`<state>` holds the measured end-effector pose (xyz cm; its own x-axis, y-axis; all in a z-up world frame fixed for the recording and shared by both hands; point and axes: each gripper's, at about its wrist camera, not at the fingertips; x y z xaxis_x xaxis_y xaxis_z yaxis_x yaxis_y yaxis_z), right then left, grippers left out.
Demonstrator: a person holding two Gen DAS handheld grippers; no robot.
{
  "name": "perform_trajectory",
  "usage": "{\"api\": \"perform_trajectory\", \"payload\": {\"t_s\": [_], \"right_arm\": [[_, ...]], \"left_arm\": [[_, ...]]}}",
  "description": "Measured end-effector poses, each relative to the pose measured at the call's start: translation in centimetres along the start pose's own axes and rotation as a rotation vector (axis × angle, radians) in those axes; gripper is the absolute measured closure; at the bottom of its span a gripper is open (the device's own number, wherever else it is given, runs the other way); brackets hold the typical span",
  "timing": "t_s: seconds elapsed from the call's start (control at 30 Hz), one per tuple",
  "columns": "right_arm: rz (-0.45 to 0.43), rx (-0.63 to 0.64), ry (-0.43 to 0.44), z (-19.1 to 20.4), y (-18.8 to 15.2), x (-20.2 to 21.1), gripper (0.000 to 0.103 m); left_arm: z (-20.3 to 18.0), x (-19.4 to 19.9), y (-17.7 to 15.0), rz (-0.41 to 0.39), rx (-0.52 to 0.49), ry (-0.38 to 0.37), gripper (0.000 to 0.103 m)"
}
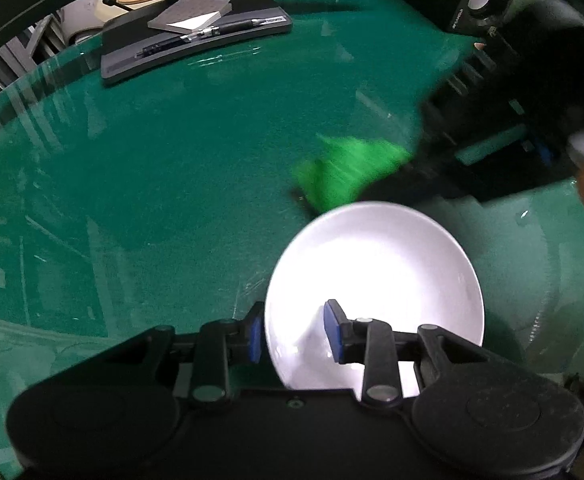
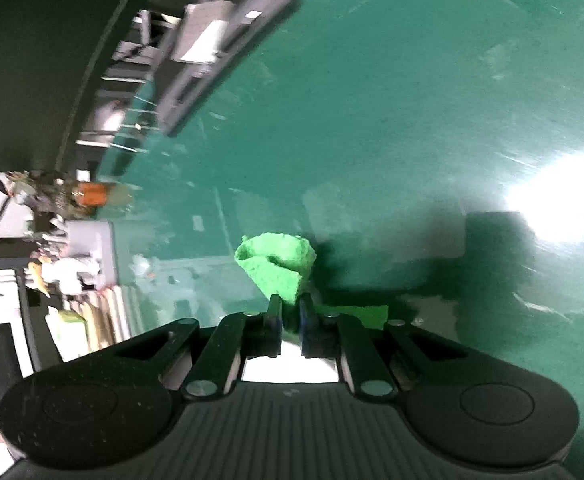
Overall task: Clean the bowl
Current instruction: 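Hold the bowl with the left gripper while the right gripper rubs the cloth over the rim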
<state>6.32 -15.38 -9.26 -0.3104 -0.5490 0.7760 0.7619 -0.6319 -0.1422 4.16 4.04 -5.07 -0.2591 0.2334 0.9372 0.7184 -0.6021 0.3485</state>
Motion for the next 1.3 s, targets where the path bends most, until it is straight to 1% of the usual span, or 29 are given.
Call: {"api": "perform_trajectory", "payload": {"t_s": [0.03,0.17,0.27,0.33,0.4,0.47,0.57,0.67,0.73,0.87,0.93,1.0,1.1,1.2,1.3], "right_arm": [[0.011,-0.007,-0.006,-0.6,-0.1,0.4,0.094],[0.043,0.022,-0.005,-0.5,-0.3,0.9,0.094],[0.066,0.03,0.068,1.4,0.1,0.3,0.094],[0.082,0.032,0.089,2.4,0.2,-0.6,0.094],[0.095,0.017,0.092,2.3,0.1,-1.2,0.095],[0.079,0.008,0.105,1.5,-0.1,-0.5,0.095],[0.066,-0.056,0.096,-0.9,0.0,1.3,0.095],[0.082,-0.124,0.084,-2.9,-0.3,2.1,0.095],[0.085,-0.159,0.104,-3.1,-0.1,1.8,0.094],[0.091,-0.175,0.16,-1.7,0.4,-0.1,0.094],[0.101,-0.169,0.168,-0.8,0.3,-1.2,0.094],[0.098,-0.165,0.171,-0.7,0.2,-1.3,0.094],[0.084,-0.169,0.178,-1.8,0.1,-0.3,0.094],[0.081,-0.201,0.148,-4.1,-0.2,1.2,0.094],[0.094,-0.273,0.149,-6.6,-1.0,2.2,0.094]], "left_arm": [[0.1,-0.1,0.1,-0.001,-0.001,-0.007,0.07],[-0.2,-0.2,0.3,-0.004,-0.029,0.0,0.07],[-0.5,-0.2,0.2,-0.005,-0.047,0.011,0.07],[-0.6,-0.1,0.2,-0.007,-0.052,0.019,0.07],[-0.6,-0.2,0.2,-0.009,-0.052,0.02,0.069],[-0.7,-0.2,0.1,-0.015,-0.052,0.013,0.068],[-0.6,-0.2,0.2,-0.021,-0.062,0.006,0.067],[-0.7,-0.3,0.4,-0.02,-0.076,0.004,0.067],[-0.9,-0.4,0.4,-0.019,-0.076,0.006,0.066],[-1.2,-0.4,0.5,-0.013,-0.077,0.021,0.066],[-1.3,-0.4,0.5,-0.012,-0.077,0.025,0.065],[-1.3,-0.4,0.4,-0.014,-0.075,0.023,0.065],[-1.3,-0.5,0.5,-0.018,-0.078,0.015,0.063],[-1.4,-0.6,0.6,-0.024,-0.091,0.006,0.061],[-1.7,-0.8,0.7,-0.031,-0.118,0.008,0.06]]}}
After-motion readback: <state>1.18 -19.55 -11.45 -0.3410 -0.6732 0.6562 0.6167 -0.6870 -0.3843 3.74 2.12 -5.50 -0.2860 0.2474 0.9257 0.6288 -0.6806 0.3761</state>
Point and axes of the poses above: each gripper's, at about its wrist camera, not at the fingertips, and x roughly against the way its jaws point, z to its left, y to its top, and after that the axes turned 11 degrees about -x, right-handed
